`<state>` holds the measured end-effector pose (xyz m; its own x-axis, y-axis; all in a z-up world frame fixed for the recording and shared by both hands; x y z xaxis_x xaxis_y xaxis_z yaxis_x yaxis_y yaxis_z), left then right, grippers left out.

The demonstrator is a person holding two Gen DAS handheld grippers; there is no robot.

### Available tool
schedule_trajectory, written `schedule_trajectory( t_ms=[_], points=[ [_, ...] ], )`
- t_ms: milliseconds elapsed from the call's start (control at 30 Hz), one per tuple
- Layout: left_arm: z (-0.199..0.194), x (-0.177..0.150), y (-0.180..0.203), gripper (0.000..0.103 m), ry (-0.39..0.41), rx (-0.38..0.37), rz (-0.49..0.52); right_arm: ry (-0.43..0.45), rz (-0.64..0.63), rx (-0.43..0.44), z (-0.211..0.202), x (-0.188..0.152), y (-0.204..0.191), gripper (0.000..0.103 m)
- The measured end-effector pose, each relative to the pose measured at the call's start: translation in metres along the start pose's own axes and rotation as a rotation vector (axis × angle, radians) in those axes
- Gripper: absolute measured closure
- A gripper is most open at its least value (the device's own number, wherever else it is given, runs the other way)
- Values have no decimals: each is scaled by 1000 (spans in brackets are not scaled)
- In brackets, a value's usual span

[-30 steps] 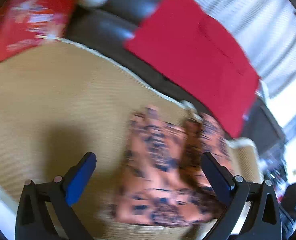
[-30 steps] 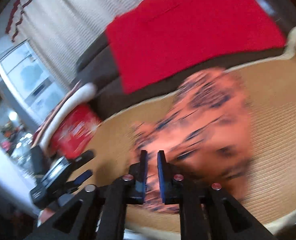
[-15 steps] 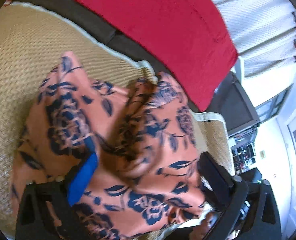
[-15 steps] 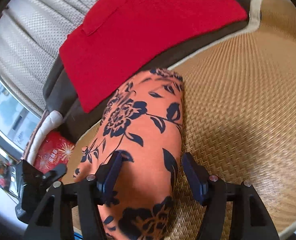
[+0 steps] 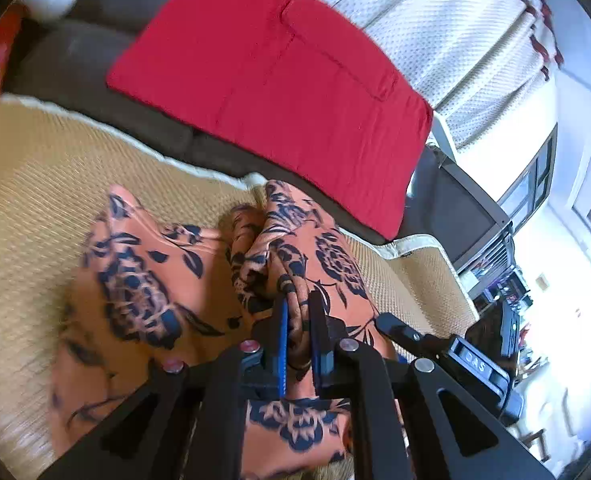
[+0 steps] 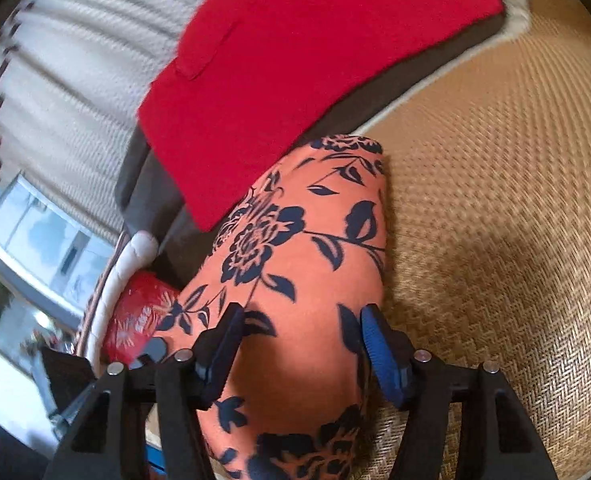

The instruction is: Fold small clothes

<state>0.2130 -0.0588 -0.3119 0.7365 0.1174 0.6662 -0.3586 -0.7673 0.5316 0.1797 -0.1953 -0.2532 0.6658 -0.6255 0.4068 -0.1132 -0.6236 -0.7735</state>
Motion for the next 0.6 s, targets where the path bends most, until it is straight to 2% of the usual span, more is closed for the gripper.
schedule_trajectory(
  t_ms=[167, 267, 367, 433, 467, 533, 600],
  points=[
    [-58, -3, -2, 94, 106, 82, 71, -41, -103, 91, 3, -17, -36, 45],
    [-78, -9, -29, 94, 137, 224, 76, -101, -163, 121, 16, -38, -55, 45],
    [-80, -20, -68, 94, 106, 335, 13, -182, -227, 110, 38, -62, -64, 45],
    [-65, -33, -95, 94, 2, 423, -21, -227, -296, 64, 51, -75, -64, 46],
    [-58, -38, -104, 93, -40, 442, -41, -221, -333, 40, 52, -77, -65, 45],
    [-51, -43, -112, 93, -81, 432, -81, -222, -355, 30, 49, -75, -68, 45],
    [-55, -33, -113, 93, -69, 427, -83, -218, -319, 40, 41, -69, -66, 45]
  ],
)
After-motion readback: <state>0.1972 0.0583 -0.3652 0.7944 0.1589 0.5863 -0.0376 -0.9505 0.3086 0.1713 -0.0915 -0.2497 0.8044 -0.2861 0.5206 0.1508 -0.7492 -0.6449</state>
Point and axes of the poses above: each gripper's, at about its wrist camera, not at the fingertips, and z roughly the way its jaws point, y to its right, x to its top, the point moved 10 cm from there along z, roughly the way its jaws point, and after that the axes turned 6 degrees about x, right-handed, at the moved point
